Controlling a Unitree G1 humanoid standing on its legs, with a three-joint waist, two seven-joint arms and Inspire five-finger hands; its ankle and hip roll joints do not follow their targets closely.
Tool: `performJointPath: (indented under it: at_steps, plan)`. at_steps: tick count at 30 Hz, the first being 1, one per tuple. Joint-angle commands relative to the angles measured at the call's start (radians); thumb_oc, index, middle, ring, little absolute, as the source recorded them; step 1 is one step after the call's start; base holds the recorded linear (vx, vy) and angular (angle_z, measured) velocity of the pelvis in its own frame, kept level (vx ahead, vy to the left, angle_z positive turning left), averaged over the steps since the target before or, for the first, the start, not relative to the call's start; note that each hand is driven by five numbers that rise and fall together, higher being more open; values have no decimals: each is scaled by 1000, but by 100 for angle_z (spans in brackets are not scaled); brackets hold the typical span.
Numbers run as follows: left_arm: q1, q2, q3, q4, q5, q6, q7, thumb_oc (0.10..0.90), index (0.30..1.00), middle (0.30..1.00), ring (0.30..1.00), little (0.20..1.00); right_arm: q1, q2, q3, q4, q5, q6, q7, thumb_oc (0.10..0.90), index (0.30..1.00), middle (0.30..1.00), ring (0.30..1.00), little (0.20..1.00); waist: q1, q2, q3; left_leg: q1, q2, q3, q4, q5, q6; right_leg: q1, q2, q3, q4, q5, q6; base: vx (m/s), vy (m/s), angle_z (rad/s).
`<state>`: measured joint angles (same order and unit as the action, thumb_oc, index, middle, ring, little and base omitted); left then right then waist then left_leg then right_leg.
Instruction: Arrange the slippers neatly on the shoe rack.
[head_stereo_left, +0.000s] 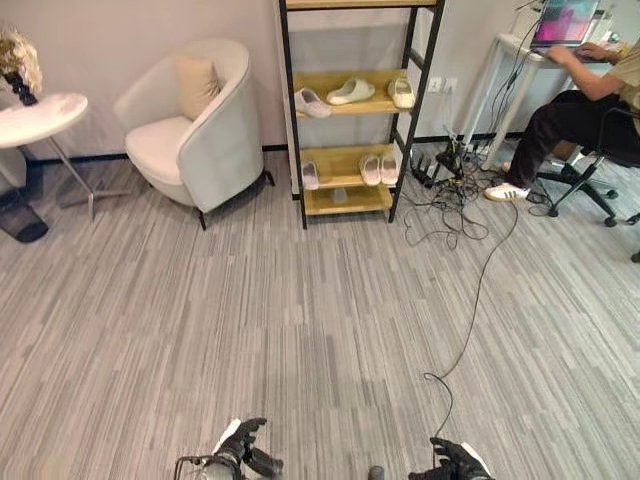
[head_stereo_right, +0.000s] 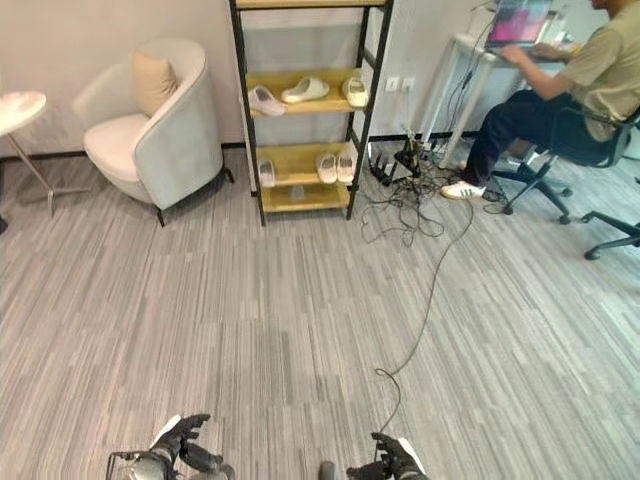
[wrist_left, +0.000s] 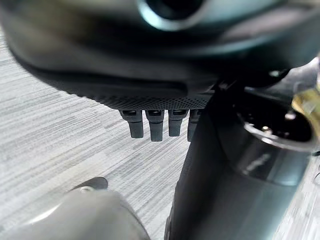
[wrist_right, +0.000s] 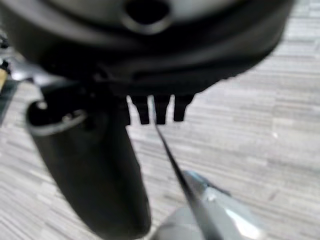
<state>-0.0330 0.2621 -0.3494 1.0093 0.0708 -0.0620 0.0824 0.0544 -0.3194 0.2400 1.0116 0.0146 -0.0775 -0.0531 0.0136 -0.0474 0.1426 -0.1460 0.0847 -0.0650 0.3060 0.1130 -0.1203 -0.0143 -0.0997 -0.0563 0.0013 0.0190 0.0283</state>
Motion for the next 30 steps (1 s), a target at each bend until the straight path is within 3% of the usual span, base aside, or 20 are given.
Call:
performJointPath:
  at_steps: [1,3,5,7,11,13,15,18,21,22,24,25,27,30]
  plan:
    - [14,-3,-11,-50,16,-31,16,800,900,900,900,900,13,-29,-6,-71,23,-33,-24,800,900,900,900,900,1,-26,-26,-97,-108,67,5,-70,117,94,100,33,-4,-16,-57,323,46,-33]
    - [17,-4,-12,-48,18,-33,14,800,900,900,900,900,13,-29,-7,-70,24,-33,-21,800,900,900,900,900,7,-29,-28,-102,-114,78,-32,-65,117,107,100,38,-10,-20,-53,182,40,-46]
    - [22,-2,-7,-56,15,-32,16,800,900,900,900,900,7,-27,3,-73,26,-32,-22,800,900,900,900,900,31,-21,-31,-132,-137,71,-119,-15,112,139,118,63,-24,-27,-49,243,72,-37]
    - [33,0,-2,-65,14,-32,15,800,900,900,900,900,4,-23,5,-75,17,-31,-18,800,900,900,900,900,43,-20,-40,-118,-145,63,-163,0,117,161,126,82,-19,-47,-43,284,102,-7]
    - [40,0,10,-64,9,-36,2,800,900,900,900,900,-13,-12,17,-78,-11,-33,-2,800,900,900,900,900,57,-25,-57,-84,-172,52,-160,-42,150,146,111,96,117,-67,-10,273,140,-8]
    - [35,2,10,-58,12,-36,-1,800,900,900,900,900,-36,-12,25,-74,-24,-31,8,800,900,900,900,900,60,-31,-48,-44,-187,58,-165,-70,179,81,87,93,261,24,37,221,118,-51]
    - [26,6,14,-59,4,-34,0,800,900,900,900,900,-59,-12,32,-77,-25,-28,12,800,900,900,900,900,48,-15,-27,-12,-177,58,-173,-81,201,-20,80,80,427,119,69,164,102,-65]
    - [18,10,16,-54,2,-32,4,800,900,900,900,900,-70,-2,34,-85,-29,-31,8,800,900,900,900,900,45,17,-15,47,-163,38,-197,-101,223,-119,57,13,540,116,53,222,98,-13]
    - [16,7,20,-43,-4,-39,6,800,900,900,900,900,-68,-7,39,-78,-29,-32,9,800,900,900,900,900,25,17,-20,139,-170,-6,-255,-127,222,-169,79,-15,415,31,22,364,-6,5]
    - [18,7,21,-41,-4,-40,5,800,900,900,900,900,-66,-9,40,-78,-27,-32,10,800,900,900,900,900,21,10,-22,152,-176,-10,-262,-133,219,-173,83,-7,359,30,23,371,-89,27]
    - [18,1,24,-26,-2,-45,5,800,900,900,900,900,-69,-16,44,-73,-24,-33,8,800,900,900,900,900,4,-4,-20,206,-190,-40,-290,-156,208,-210,80,17,154,78,32,449,-136,29]
    - [13,-5,29,-8,3,-49,3,800,900,900,900,900,-69,-18,41,-66,-25,-28,7,800,900,900,900,900,-16,-3,-18,260,-179,-67,-310,-181,196,-244,71,55,41,144,52,542,-167,23]
    - [14,-9,30,-4,5,-49,3,800,900,900,900,900,-65,-20,40,-66,-28,-25,8,800,900,900,900,900,-23,4,-16,291,-167,-77,-315,-192,188,-249,74,60,20,166,60,341,-110,29]
    - [26,-17,24,0,17,-49,1,800,900,900,900,900,-38,-23,43,-88,-41,-25,12,800,900,900,900,900,-31,-3,-43,330,-156,-90,-294,-213,172,-208,76,62,4,188,43,353,-162,54]
